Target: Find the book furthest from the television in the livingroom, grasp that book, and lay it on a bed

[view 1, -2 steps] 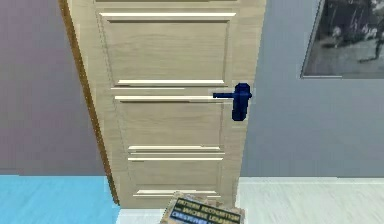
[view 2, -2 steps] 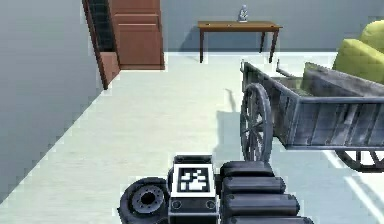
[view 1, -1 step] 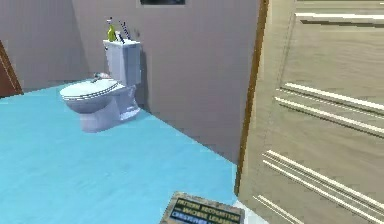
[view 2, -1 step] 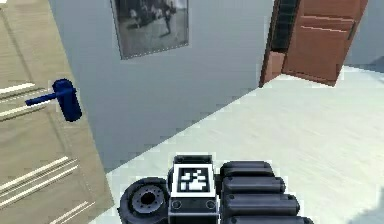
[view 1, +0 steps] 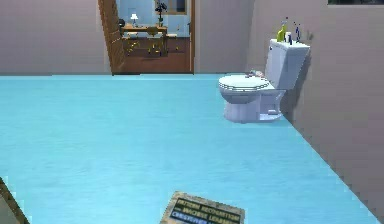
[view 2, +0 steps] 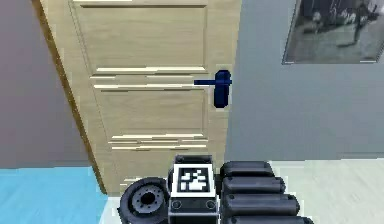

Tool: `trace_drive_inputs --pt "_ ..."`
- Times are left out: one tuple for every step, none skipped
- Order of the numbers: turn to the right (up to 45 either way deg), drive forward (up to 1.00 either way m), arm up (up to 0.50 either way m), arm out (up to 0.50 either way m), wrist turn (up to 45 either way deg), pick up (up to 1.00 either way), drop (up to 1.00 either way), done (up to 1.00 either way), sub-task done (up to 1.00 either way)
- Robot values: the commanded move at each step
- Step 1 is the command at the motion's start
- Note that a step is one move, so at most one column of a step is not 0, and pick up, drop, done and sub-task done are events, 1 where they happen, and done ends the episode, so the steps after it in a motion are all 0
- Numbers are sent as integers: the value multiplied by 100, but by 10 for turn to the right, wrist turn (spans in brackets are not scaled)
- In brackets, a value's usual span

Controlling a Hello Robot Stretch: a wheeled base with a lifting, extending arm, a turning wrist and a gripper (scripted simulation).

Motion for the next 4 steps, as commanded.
trace_drive_inputs --pt "0 80 0 0 0 0 0 0 0" --pt "-120 0 0 0 0 0 0 0 0" --pt "0 100 0 0 0 0 0 0 0" --pt "0 100 0 0 0 0 0 0 0"
